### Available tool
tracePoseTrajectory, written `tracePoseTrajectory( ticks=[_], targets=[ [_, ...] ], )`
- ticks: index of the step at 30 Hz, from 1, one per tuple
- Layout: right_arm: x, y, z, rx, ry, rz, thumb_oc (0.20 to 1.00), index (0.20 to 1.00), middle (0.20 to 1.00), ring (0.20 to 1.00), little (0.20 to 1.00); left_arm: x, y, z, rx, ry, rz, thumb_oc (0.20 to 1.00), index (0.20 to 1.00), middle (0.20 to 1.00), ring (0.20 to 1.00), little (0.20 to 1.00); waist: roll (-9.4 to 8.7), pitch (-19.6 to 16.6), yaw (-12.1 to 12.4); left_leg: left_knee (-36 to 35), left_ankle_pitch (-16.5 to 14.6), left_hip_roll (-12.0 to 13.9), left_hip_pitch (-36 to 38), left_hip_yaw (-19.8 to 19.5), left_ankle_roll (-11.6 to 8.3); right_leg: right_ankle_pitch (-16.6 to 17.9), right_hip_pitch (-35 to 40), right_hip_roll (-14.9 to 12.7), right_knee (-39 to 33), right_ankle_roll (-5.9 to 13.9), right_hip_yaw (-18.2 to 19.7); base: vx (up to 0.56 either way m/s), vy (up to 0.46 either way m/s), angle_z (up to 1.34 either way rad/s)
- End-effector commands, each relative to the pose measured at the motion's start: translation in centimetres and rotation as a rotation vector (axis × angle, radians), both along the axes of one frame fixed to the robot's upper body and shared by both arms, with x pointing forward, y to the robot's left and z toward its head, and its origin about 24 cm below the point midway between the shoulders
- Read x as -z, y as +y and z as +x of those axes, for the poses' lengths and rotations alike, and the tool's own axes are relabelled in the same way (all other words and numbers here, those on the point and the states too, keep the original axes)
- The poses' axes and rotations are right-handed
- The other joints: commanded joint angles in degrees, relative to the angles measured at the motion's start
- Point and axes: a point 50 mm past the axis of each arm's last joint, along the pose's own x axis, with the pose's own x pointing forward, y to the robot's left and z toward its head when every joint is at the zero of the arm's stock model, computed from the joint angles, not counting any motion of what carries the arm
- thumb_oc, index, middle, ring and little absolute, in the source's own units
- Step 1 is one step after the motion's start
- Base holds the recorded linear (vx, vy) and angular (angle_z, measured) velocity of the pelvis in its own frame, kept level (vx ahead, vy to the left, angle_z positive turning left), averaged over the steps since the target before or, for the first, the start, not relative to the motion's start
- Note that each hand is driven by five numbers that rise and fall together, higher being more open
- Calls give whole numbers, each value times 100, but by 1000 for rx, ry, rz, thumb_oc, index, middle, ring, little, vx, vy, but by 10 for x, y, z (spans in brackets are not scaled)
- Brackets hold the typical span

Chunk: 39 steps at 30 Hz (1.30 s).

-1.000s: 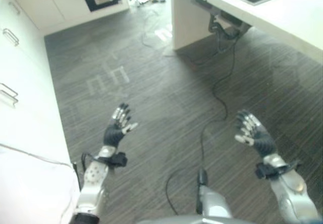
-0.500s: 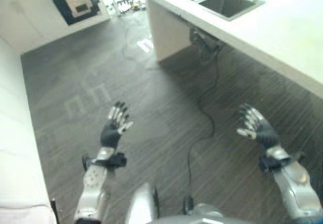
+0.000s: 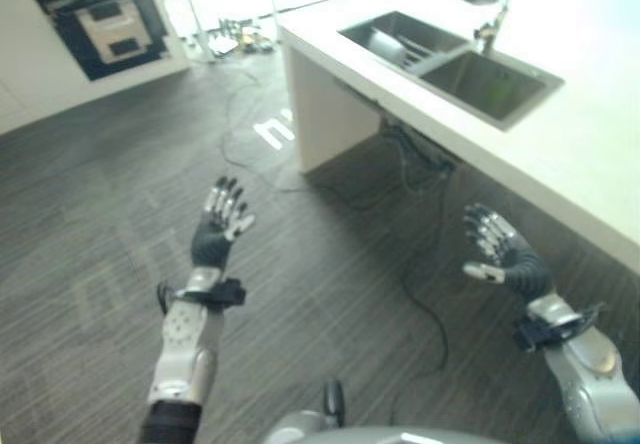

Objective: Place the dishes in the dishwasher.

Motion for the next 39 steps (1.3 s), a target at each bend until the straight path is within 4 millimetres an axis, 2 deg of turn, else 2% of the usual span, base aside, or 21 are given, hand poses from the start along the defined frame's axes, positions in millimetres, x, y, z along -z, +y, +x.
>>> tracePoseTrajectory(
  ticks=[1, 3, 5, 6, 9, 12, 15, 20, 22, 23, 24, 25, 27, 28, 29, 31, 33, 34, 36, 38, 39],
  targets=[
    [-11, -1, 10, 18, -97, -29, 1000, 1000, 1000, 1000, 1000, -27, 10, -7, -4, -112, 74, 1000, 1000, 1000, 1000, 1000, 121, -69, 106, -7, -386, 663, -54, 256, -691, 1192, 20, 128, 22, 87, -118, 171, 327, 33],
    [-8, 1, 8, 4, -87, -30, 1000, 1000, 1000, 1000, 1000, -26, 11, -11, -15, -107, 76, 1000, 1000, 1000, 1000, 1000, 188, -43, 123, 11, -477, 652, 76, 215, -662, 1220, -307, 131, 544, 20, -208, 155, 231, 29],
    [-8, 1, 10, -2, -85, -43, 1000, 1000, 1000, 1000, 1000, -27, 13, -12, -30, -106, 69, 1000, 1000, 1000, 1000, 1000, 190, 9, 95, -25, -502, 604, 172, 153, -662, 866, -577, 457, 279, -101, -301, 161, 49, 16],
    [-10, -2, 11, 0, -85, -44, 1000, 1000, 1000, 1000, 1000, -27, 14, -12, -28, -106, 66, 1000, 1000, 1000, 1000, 1000, 139, 36, 55, -30, -504, 514, 213, 55, -670, 728, -613, 681, -200, -137, -367, 217, -61, 6],
    [-14, -8, 12, -1, -97, -49, 1000, 1000, 1000, 1000, 1000, -26, 13, -10, -28, -115, 63, 1000, 1000, 1000, 1000, 1000, 42, 158, -143, -30, -723, 386, 491, -112, -706, 954, -829, 853, -1503, -118, -543, 244, -87, 26],
    [-19, -8, 14, -9, -102, -57, 1000, 1000, 1000, 1000, 1000, -27, 11, -9, -35, -122, 53, 1000, 1000, 1000, 1000, 1000, 39, 182, -279, -30, -946, 351, 757, -113, -717, 1298, -1076, 820, -1812, -45, -739, 272, -109, 32],
    [-20, -7, 15, -9, -111, -84, 1000, 1000, 1000, 1000, 1000, -30, 11, -9, -54, -137, 26, 1000, 1000, 1000, 1000, 1000, 73, 105, -344, -30, -1034, 406, 879, -52, -728, 1248, -924, 845, -2035, -120, -695, 230, -145, 41],
    [-42, -4, 18, -27, -220, -107, 1000, 1000, 1000, 1000, 1000, -47, 14, -9, -100, -224, 36, 1000, 1000, 1000, 1000, 1000, 153, -63, -372, 22, -1142, 479, 1103, 208, -752, 1070, -428, 883, -2253, -245, -745, 220, -158, 8],
    [-51, -3, 17, -30, -262, -114, 1000, 1000, 1000, 1000, 1000, -54, 16, -8, -117, -266, 31, 1000, 1000, 1000, 1000, 1000, 173, -61, -419, 353, -1266, 482, 1057, 217, -795, 978, -408, 895, -2176, -317, -670, 157, -139, -17],
    [-57, -4, 16, -31, -285, -124, 1000, 1000, 1000, 1000, 1000, -59, 16, -8, -125, -292, 33, 1000, 1000, 1000, 1000, 1000, 192, -61, -471, 820, -1166, 552, 943, 270, -913, 926, -370, 915, -2192, -404, -630, 120, -121, -35],
    [-63, -6, 15, -26, -307, -133, 1000, 1000, 1000, 1000, 1000, -63, 14, -9, -127, -320, 30, 1000, 1000, 1000, 1000, 1000, 207, -37, -494, 1429, -808, 687, 657, 317, -1123, 888, -238, 948, -2286, -505, -583, 110, -119, -13],
    [-69, -7, 14, -24, -331, -144, 1000, 1000, 1000, 1000, 1000, -70, 12, -10, -128, -356, 23, 1000, 1000, 1000, 1000, 1000, 138, 16, -472, 2438, -538, 655, 229, 232, -1271, 865, -113, 875, -2374, -601, -474, 83, -97, 7],
    [-77, -8, 13, -28, -358, -157, 1000, 1000, 1000, 1000, 1000, -76, 12, -15, -130, -407, 12, 1000, 1000, 1000, 1000, 1000, 81, 97, -433, 3473, -420, 627, -428, 186, -1374, 838, -78, 800, -2345, -690, -342, 96, -32, -19],
    [-78, -8, 14, -22, -366, -163, 1000, 1000, 1000, 1000, 1000, -79, 11, -16, -129, -426, 11, 1000, 1000, 1000, 1000, 1000, 48, 127, -407, 3604, -453, 712, -656, 204, -1333, 827, -50, 771, -2337, -695, -286, 173, 106, -60],
    [-81, -9, 15, -12, -367, -167, 1000, 1000, 1000, 1000, 1000, -83, 14, -18, -133, -453, 9, 1000, 1000, 1000, 1000, 1000, 58, 153, -390, 3195, -464, 967, -731, 206, -1279, 782, 14, 786, -2362, -659, -170, 195, 192, -57],
    [-82, -11, 16, -2, -361, -178, 1000, 1000, 1000, 1000, 1000, -89, 20, -25, -151, -491, 4, 1000, 1000, 1000, 1000, 1000, 124, 172, -310, 2094, -286, 1211, -516, 23, -1335, 718, 146, 871, -2446, -537, 109, 283, 347, -53],
    [-85, -14, 12, -20, -361, -183, 1000, 1000, 1000, 1000, 1000, -93, 29, -39, -197, -540, 11, 1000, 1000, 1000, 1000, 1000, 217, 140, -175, 645, -12, 1369, -316, -552, -1418, 701, 284, 973, -2605, -440, 583, 317, 431, -95],
    [-85, -15, 10, -28, -362, -184, 1000, 1000, 1000, 1000, 1000, -95, 31, -42, -210, -553, 14, 1000, 1000, 1000, 1000, 1000, 234, 139, -142, 294, 112, 1419, -268, -683, -1473, 683, 380, 988, -2693, -429, 744, 241, 345, -150],
    [-90, -18, 6, -22, -376, -174, 1000, 1000, 1000, 1000, 1000, -100, 30, -43, -212, -599, 37, 1000, 1000, 1000, 1000, 1000, 219, 145, -135, 99, 35, 1452, -308, -676, -1519, 731, 548, 817, -2948, -303, 914, 185, 404, -145],
    [-92, -20, 7, 6, -385, -176, 1000, 1000, 1000, 1000, 1000, -107, 27, -34, -199, -630, 43, 1000, 1000, 1000, 1000, 1000, 266, 81, -325, -29, -135, 1592, -85, -320, -1559, 853, 448, 499, -3013, -83, 743, 81, 472, -100],
    [-91, -23, 5, 25, -382, -180, 1000, 1000, 1000, 1000, 1000, -109, 26, -30, -196, -627, 47, 1000, 1000, 1000, 1000, 1000, 276, 53, -395, -30, -231, 1549, 20, -260, -1548, 895, 418, 366, -2984, 35, 703, 67, 436, -98]
  ],
)
